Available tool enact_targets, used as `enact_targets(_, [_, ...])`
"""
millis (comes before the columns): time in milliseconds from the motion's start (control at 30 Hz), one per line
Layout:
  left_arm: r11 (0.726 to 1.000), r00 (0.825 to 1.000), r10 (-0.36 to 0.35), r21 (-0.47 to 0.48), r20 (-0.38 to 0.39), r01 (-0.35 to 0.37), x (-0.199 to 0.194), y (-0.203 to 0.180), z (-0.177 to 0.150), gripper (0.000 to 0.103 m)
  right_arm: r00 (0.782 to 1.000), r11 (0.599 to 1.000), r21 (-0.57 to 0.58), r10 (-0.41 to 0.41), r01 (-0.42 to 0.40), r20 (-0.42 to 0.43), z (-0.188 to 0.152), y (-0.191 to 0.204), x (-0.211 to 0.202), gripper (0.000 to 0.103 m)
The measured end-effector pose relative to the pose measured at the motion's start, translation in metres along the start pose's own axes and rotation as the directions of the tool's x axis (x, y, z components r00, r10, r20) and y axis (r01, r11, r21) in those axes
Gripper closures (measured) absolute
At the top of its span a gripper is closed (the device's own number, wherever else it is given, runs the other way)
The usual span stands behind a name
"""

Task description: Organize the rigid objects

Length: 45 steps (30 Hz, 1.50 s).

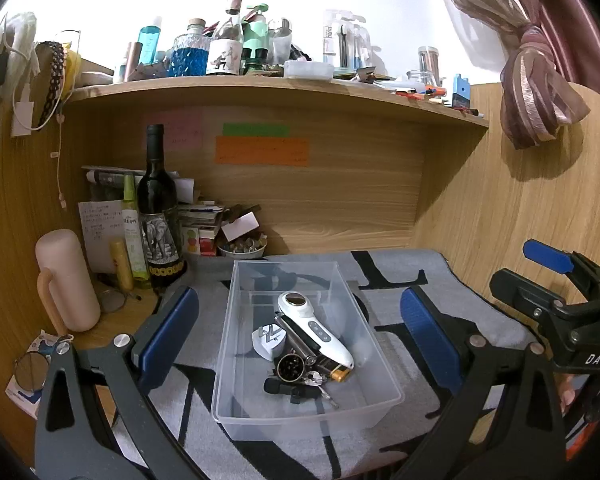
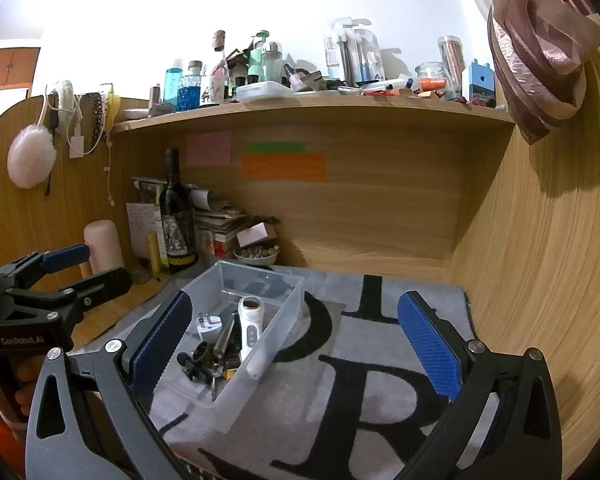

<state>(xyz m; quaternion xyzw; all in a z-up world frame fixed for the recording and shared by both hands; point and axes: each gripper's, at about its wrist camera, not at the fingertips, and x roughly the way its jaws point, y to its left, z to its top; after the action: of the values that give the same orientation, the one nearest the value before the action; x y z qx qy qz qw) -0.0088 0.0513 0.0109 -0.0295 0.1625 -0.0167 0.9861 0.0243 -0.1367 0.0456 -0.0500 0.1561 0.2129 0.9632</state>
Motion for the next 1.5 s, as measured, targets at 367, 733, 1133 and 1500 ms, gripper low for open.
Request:
enact_targets(367, [1.0,1.0,-0.02,-0.012,-0.005,0.02,0.001,0.001,-0.001,0.001,1.0,1.0,0.009,0.004,-0.004,-0.016,-0.002,0.001,0.005,0.0])
enact_targets(733, [1.0,1.0,-0.015,0.002,-0.002,0.015,0.001,-0.001,-0.002,0.001,1.0,1.0,0.019,0.006,-0.005,-0.024,-0.002,0.003,0.008,0.0])
enact_targets(1133, [1.0,1.0,-0.016,0.002,-0.008,0.016,0.003,0.002,-0.001,0.001,1.0,1.0,0.018,0.006,-0.006,-0.022,-0.002,0.007,0.008,0.0])
enact_targets(1500, [1.0,1.0,-0.026,0.0,-0.008,0.026,0.003,0.003,-0.003,0.001,0.999,1.0,0.02,0.012,-0.011,-0.035,-0.002,0.008,0.011,0.0])
